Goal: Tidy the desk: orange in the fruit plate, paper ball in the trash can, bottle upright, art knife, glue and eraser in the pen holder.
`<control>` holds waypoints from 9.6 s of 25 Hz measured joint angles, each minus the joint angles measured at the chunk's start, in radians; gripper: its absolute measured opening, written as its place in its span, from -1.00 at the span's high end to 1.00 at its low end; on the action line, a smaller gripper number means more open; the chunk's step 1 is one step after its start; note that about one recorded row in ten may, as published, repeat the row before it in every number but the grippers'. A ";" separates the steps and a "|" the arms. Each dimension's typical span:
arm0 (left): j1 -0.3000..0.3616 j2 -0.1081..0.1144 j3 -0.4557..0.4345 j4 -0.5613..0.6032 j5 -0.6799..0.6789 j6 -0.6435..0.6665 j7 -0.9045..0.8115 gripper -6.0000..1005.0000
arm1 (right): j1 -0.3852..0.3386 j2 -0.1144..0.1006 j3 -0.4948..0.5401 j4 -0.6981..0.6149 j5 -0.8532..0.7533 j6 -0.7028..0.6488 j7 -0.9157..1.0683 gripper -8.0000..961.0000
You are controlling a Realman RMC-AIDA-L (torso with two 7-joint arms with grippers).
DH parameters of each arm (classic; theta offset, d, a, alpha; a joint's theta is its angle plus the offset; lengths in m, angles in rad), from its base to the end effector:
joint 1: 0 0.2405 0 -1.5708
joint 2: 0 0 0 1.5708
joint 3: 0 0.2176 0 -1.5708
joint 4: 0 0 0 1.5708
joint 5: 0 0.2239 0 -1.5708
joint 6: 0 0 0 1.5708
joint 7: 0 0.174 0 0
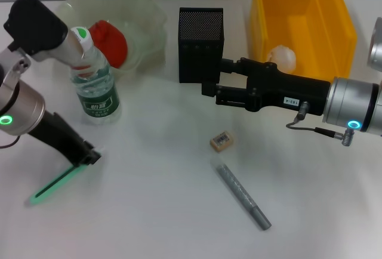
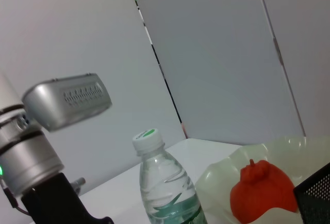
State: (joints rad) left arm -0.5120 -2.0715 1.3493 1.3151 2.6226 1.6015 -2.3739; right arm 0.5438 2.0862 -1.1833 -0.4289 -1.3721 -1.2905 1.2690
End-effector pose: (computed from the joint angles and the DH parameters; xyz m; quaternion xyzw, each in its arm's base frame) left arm -0.2090 0.3331 -0.0011 -0.9172 -0.3074 0.2149 0.1341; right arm 0.1942 0.3447 -0.0669 -0.9012 0.2500 0.3249 0.1404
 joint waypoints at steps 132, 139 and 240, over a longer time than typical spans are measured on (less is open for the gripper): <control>-0.165 -0.008 0.265 -0.833 -1.965 -0.769 1.586 0.61 | -0.056 0.005 0.008 0.095 0.030 -0.021 -0.043 -0.73; -0.163 -0.009 0.265 -0.833 -1.965 -0.770 1.586 0.56 | -0.056 0.005 0.010 0.095 0.030 -0.021 -0.045 -0.73; 0.292 0.013 -0.377 -0.631 -1.009 0.124 1.284 -0.63 | 0.490 -0.003 -0.173 -0.724 -1.194 -0.413 1.368 -0.71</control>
State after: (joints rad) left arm -0.2196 -2.0589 0.9726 0.6846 1.6140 1.7258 -1.0895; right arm 1.0343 2.0828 -1.3568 -1.1527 -2.5657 -1.7031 2.6373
